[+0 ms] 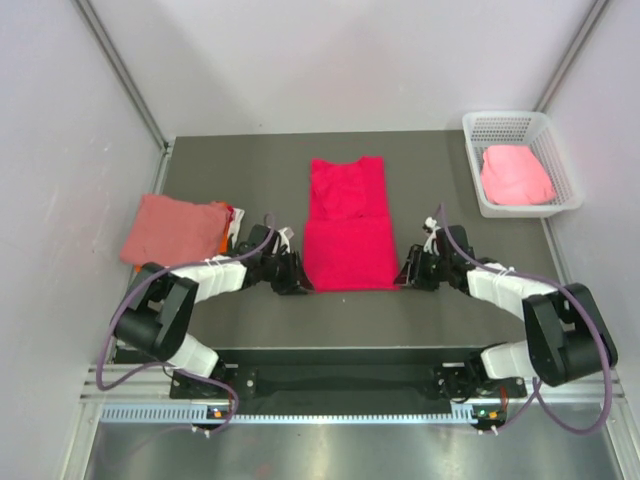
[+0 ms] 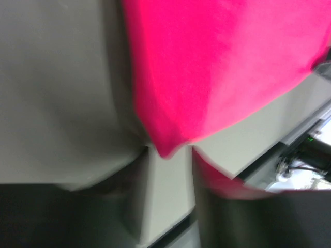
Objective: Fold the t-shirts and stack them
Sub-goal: Fold the tshirt
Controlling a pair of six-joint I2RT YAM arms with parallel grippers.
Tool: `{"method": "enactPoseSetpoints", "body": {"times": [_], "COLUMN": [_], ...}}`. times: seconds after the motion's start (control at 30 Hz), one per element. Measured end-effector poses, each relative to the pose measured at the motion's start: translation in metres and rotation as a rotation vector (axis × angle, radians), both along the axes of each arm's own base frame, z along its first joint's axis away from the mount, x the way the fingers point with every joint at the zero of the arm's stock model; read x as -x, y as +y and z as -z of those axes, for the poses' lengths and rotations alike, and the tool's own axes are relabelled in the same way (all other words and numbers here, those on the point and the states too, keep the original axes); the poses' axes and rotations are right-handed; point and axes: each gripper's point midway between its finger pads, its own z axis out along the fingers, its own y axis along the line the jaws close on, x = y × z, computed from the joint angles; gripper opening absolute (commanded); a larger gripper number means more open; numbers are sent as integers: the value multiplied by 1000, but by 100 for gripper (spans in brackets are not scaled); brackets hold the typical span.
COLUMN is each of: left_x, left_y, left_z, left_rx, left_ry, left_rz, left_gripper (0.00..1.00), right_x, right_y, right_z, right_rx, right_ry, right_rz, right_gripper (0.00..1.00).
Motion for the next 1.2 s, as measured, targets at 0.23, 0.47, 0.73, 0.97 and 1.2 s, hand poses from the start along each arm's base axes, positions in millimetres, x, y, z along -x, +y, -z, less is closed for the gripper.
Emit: {"method": "enactPoseSetpoints", "body": {"times": [0.23,0.47,0.73,0.97,1.2], "left_x": [3,5,10,5,2], "left_y": [6,7,-7,-18,-18], "left_z": [-26,-12,-4,3,5], "left_rx": [-28,-67,-58,-39,-64], "left_ry": [-91,-48,-14,5,7], "left_rz": [-13,-49,-39,-41,-43], "left_gripper": [61,56,46,11,0], "right_x": [7,3,3,4,7], "right_y": [-5,0,6,7,9], "right_z": [-3,0,3,5,5], "right_rx": [12,9,11,14,20], "right_ry": [-13,2,12,18,20], "right_rz": [9,-2,-17,-22,-32], "right_gripper": [46,37,24,10,0]}}
